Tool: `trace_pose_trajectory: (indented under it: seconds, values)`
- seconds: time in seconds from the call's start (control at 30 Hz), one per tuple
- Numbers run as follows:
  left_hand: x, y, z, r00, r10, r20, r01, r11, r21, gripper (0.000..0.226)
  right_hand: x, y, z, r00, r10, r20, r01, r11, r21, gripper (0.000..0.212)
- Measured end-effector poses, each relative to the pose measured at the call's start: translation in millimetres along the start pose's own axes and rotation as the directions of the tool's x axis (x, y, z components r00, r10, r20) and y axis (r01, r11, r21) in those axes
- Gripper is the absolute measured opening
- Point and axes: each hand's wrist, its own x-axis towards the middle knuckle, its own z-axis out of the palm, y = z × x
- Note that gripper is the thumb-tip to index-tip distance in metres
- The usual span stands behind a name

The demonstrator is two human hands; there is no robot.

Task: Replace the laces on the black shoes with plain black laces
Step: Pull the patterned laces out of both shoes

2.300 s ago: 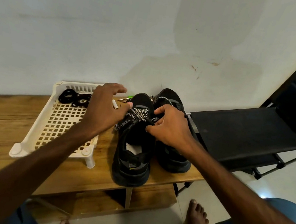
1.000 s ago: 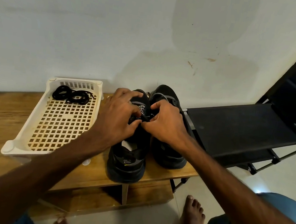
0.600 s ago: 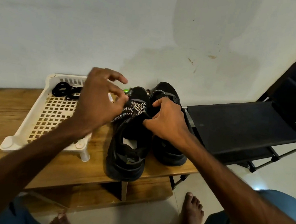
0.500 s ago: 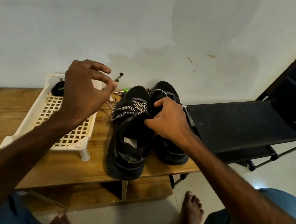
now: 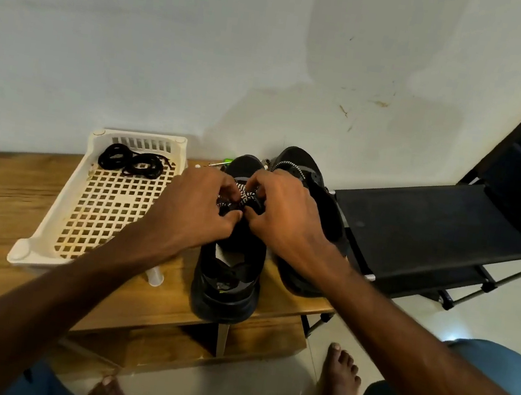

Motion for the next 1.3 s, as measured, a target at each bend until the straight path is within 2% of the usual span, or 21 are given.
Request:
trace_pose_trajectory:
  seconds: [0.1,0.2,0.3,0.37,0.4,0.47,0.53,0.57,0.6,0.63,0.7,0.77,0.83,0.9,0.97,1.13,1.2,1.3]
  values:
    - [0,2,5,1.000,0.006,-0.024,-0.005,0.999,0.038,0.025,4,-5,6,0.997,-0.074,0.013,0.075,0.992,-0.102,0.027]
    - [2,2,6,0.996,-0.035,-0.084,0.037,0.999,0.026,0.017,8,-7,8,0.993,-0.117,0.019,0.119,0.984,-0.136,0.019]
    - [3,-3,3,0.983,-0.133,-0.130,0.131,0.991,-0.022,0.003,10,-3,6,0.997,-0.072,-0.028,0.072,0.997,-0.005,0.010]
    - [3,-5,3,0.975,-0.175,-0.137,0.172,0.985,-0.029,0.006,10,3,5,0.997,0.048,-0.064,-0.039,0.989,0.146,0.003]
    - [4,-6,3,0.974,-0.181,-0.136,0.178,0.983,-0.037,0.007,10,5,4,0.990,0.117,-0.082,-0.097,0.973,0.210,0.006]
    - [4,-5,2,0.974,-0.187,-0.127,0.182,0.982,-0.051,0.008,11,12,2,0.963,0.266,-0.047,-0.225,0.887,0.404,0.019]
    - [4,-4,3,0.976,-0.187,-0.111,0.181,0.982,-0.060,0.008,11,17,-2,0.915,0.381,0.133,-0.370,0.659,0.655,0.016]
    - [3,-4,3,0.977,-0.185,-0.103,0.179,0.982,-0.066,0.008,10,18,-5,0.902,0.381,0.200,-0.404,0.588,0.700,0.012]
    - [3,-3,3,0.978,-0.182,-0.098,0.175,0.982,-0.070,0.008,10,19,-6,0.910,0.359,0.209,-0.398,0.610,0.686,0.009]
    - [3,-3,3,0.979,-0.176,-0.099,0.169,0.983,-0.070,0.008,9,19,-7,0.933,0.318,0.171,-0.350,0.685,0.638,0.008]
    - [3,-3,4,0.982,-0.161,-0.101,0.154,0.986,-0.070,0.006,4,14,-10,0.986,0.162,0.048,-0.165,0.863,0.478,0.026]
    - [4,-4,5,0.983,-0.162,-0.087,0.155,0.984,-0.084,0.002,1,6,-10,0.999,-0.054,0.004,0.051,0.965,0.257,0.045]
    - [5,-4,8,0.985,-0.162,-0.064,0.155,0.982,-0.103,0.004,2,1,-5,0.982,-0.187,0.040,0.188,0.982,-0.030,0.042]
    - [5,-4,10,0.988,-0.147,-0.048,0.140,0.981,-0.131,0.007,7,0,2,0.973,-0.216,0.079,0.227,0.958,-0.176,0.026]
    - [6,-6,10,0.987,-0.153,-0.046,0.144,0.976,-0.166,0.010,11,2,5,0.973,-0.213,0.084,0.224,0.962,-0.156,0.018]
    - [5,-8,7,0.981,-0.175,-0.082,0.160,0.972,-0.170,0.008,15,9,-6,0.996,-0.092,0.013,0.087,0.969,0.231,0.010]
    - [4,-8,6,0.979,-0.181,-0.093,0.165,0.974,-0.158,0.008,18,13,-15,0.996,0.036,-0.077,-0.008,0.942,0.335,0.007]
    - [5,-8,6,0.979,-0.185,-0.084,0.170,0.972,-0.161,0.007,21,32,-32,0.932,0.288,-0.221,-0.148,0.858,0.492,0.004]
